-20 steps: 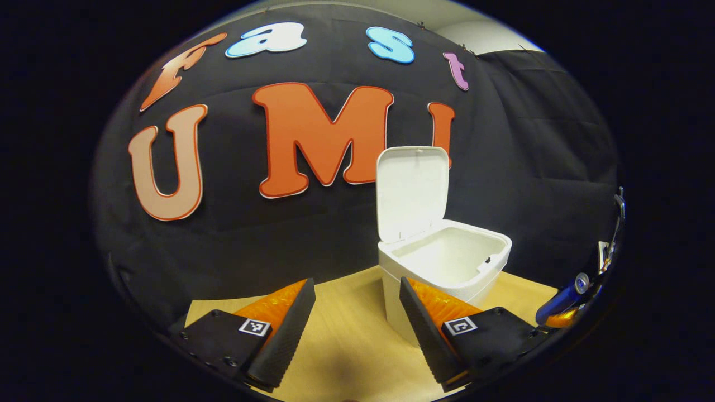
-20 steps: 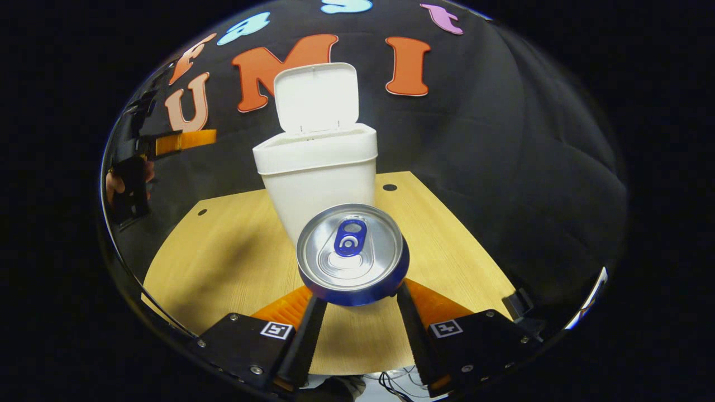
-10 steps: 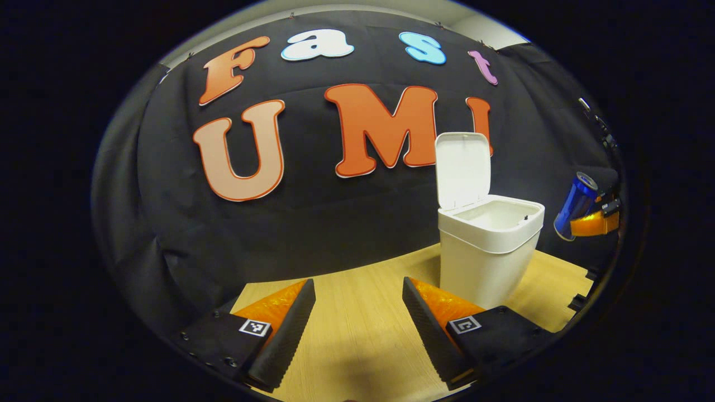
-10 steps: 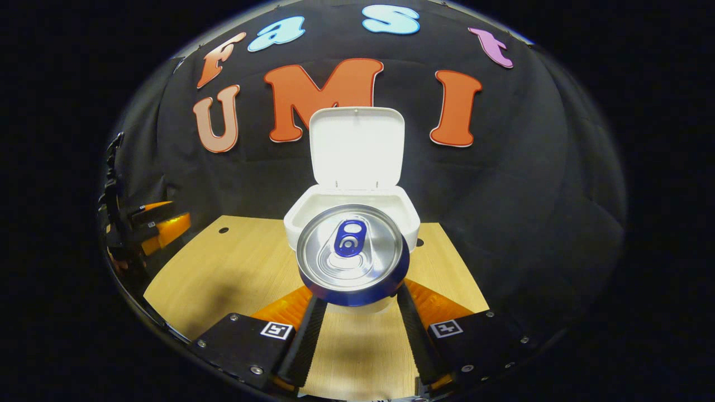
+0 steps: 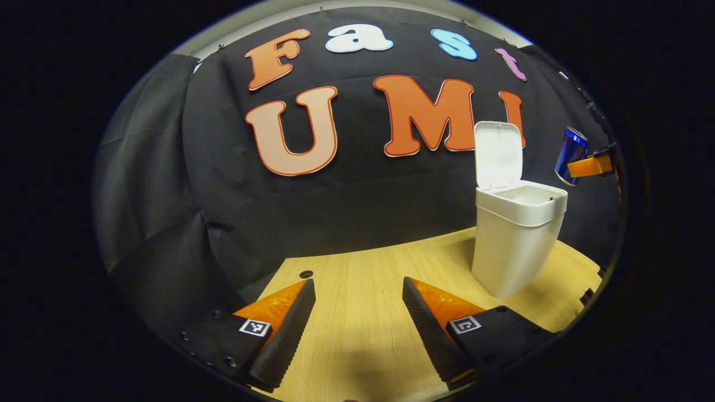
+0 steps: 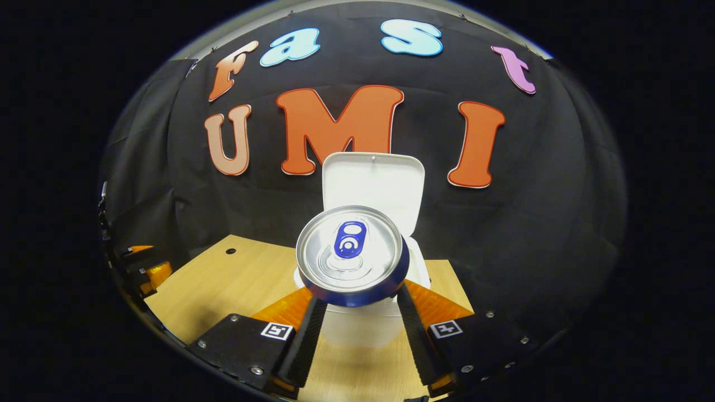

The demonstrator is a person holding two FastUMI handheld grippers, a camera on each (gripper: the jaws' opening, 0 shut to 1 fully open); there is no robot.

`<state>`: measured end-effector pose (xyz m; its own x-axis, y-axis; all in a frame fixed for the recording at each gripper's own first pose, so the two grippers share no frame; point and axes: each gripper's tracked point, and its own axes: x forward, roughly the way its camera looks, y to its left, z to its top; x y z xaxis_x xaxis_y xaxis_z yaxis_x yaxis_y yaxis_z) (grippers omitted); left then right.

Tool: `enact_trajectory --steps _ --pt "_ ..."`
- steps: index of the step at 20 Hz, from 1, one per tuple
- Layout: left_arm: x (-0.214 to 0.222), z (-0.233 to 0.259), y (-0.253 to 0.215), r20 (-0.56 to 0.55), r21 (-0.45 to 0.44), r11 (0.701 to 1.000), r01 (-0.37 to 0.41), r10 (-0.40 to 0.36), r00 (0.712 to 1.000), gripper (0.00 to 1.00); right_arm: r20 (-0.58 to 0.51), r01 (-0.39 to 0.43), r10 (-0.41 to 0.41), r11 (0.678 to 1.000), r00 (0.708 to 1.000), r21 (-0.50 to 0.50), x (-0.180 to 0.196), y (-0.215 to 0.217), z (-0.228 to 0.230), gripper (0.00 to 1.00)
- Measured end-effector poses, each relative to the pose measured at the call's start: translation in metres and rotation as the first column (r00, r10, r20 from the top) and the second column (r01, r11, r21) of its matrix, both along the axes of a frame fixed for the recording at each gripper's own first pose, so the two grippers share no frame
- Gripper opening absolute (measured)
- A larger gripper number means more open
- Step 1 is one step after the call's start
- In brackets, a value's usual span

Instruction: Press the lid of the desktop garbage bin to open it, pick up the crumpled paper on the desktop and throw it into the bin, then pick up the pop can on the desktop and drop it into the bin, and finally close the garbage bin lid.

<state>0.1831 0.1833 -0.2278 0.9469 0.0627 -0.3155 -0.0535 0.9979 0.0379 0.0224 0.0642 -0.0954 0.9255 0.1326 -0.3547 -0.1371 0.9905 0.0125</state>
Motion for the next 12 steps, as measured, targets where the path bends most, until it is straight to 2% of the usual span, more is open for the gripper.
enact_trajectory --steps 4,8,12 --pt "-0.022 -0.001 0.021 -0.010 0.003 0.997 -0.072 0.072 0.997 0.97 0.020 -0.027 0.027 1.000 0.999 -0.016 0.023 0.011 -0.003 0.74" --pt "-0.043 -0.006 0.034 -0.031 0.006 0.988 -0.154 0.154 0.988 1.00 0.006 -0.047 0.047 0.999 0.999 -0.008 0.047 0.014 -0.015 0.75" --pt "-0.049 -0.004 0.036 -0.045 0.020 0.981 -0.194 0.195 0.980 1.00 -0.022 -0.053 0.053 0.999 0.998 -0.007 0.069 0.012 -0.033 0.75"
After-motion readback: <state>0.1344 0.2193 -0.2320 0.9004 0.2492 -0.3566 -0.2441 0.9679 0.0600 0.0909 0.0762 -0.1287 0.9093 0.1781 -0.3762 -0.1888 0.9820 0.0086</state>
